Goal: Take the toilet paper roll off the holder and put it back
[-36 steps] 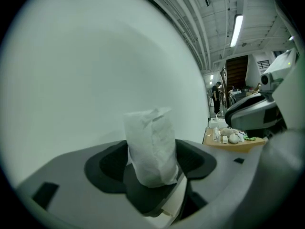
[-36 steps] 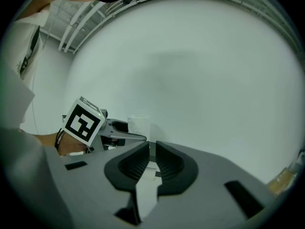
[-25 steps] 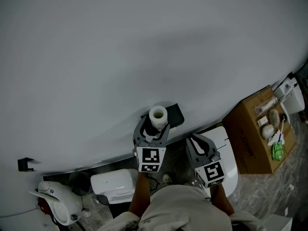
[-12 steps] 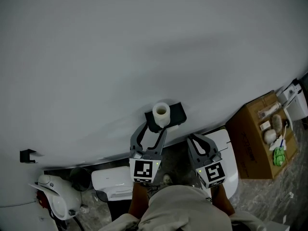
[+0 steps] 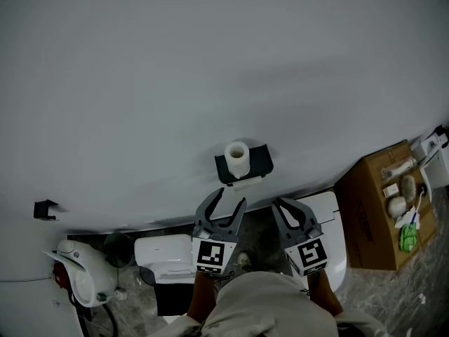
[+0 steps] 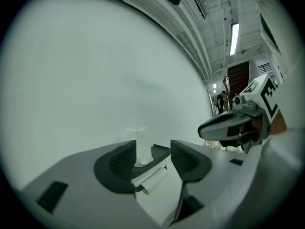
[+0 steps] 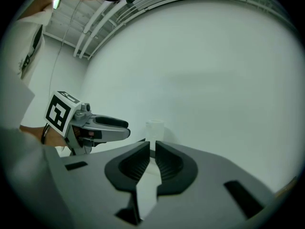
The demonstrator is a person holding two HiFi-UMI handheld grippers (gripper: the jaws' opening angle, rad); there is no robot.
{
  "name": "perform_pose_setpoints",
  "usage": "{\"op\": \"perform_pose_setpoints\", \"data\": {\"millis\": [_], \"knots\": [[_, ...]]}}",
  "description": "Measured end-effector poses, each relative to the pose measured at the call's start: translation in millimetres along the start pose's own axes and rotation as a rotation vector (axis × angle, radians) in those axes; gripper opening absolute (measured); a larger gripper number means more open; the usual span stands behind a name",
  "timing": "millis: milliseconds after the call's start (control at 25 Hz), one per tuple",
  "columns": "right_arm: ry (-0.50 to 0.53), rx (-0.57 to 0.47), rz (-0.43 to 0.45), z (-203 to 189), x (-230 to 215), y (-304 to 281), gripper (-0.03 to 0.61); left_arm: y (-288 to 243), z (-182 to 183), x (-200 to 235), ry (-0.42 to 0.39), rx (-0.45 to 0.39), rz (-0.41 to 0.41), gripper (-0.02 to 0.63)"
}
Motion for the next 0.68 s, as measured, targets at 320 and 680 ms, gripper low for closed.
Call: {"op": "perform_pose_setpoints", "data": {"millis": [320, 680], "knots": [[-0.002, -0.002, 0.066, -8.7, 9.6, 28.5, 0.029, 31.2, 7.3, -22.6, -0.022, 0.008, 0.08, 0.224], [0.01, -0.063, 0.111, -6.6, 20.4, 68.7, 0.026, 60.4, 23.2, -60.9, -0.063, -0.022, 0.139, 0.206]]}}
Point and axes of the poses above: the fingertips, and each gripper's own axes: y backward along the fingers, x to its left, z out of its top, the point moved 2 cm from there along y, backward along the fingers, and after that the axes turned 11 degrees about z, right-handed, at the moved point
